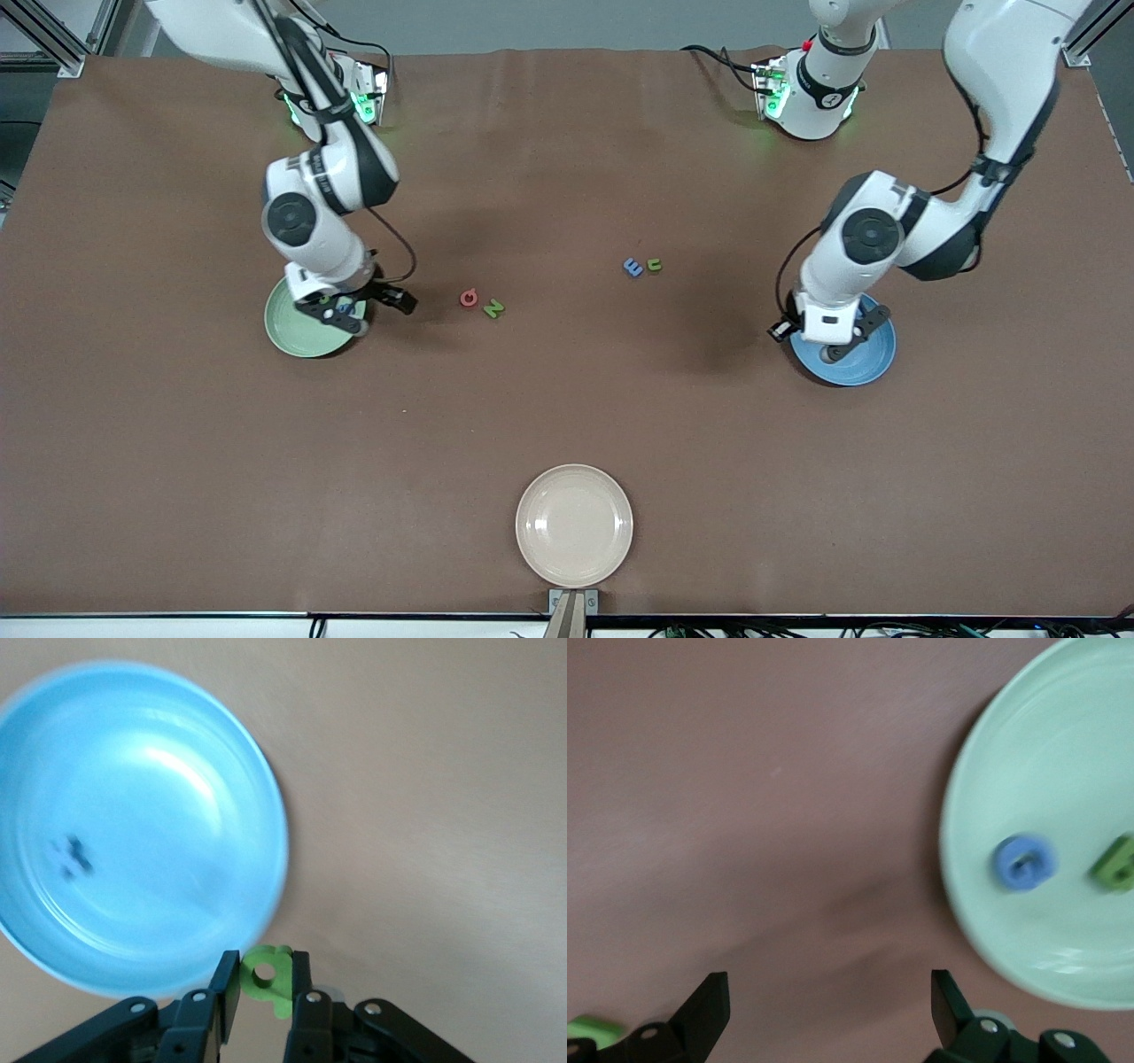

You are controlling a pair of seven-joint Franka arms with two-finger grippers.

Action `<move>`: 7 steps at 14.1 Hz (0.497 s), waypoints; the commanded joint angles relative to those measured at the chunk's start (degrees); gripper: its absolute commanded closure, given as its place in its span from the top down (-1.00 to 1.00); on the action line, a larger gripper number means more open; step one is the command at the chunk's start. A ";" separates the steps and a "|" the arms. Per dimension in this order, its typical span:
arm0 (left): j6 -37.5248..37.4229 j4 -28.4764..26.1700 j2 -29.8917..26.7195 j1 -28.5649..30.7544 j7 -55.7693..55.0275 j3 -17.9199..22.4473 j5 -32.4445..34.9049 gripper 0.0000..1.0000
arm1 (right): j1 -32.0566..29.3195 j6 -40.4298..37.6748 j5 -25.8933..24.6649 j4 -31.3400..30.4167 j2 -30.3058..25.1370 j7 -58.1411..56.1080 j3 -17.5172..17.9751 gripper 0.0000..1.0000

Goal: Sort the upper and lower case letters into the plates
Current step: 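Release the q into the blue plate while the right gripper grasps the pink Q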

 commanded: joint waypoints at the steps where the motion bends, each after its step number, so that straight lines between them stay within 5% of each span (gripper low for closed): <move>1: -0.03 -3.59 -0.95 5.54 14.70 -1.84 0.94 -0.89 | 4.92 4.35 0.25 1.97 4.71 8.37 -0.27 1.00; 7: 0.84 -6.32 0.80 10.82 24.34 -1.67 6.55 -0.88 | 9.94 4.54 0.17 7.34 10.26 15.60 -0.35 0.84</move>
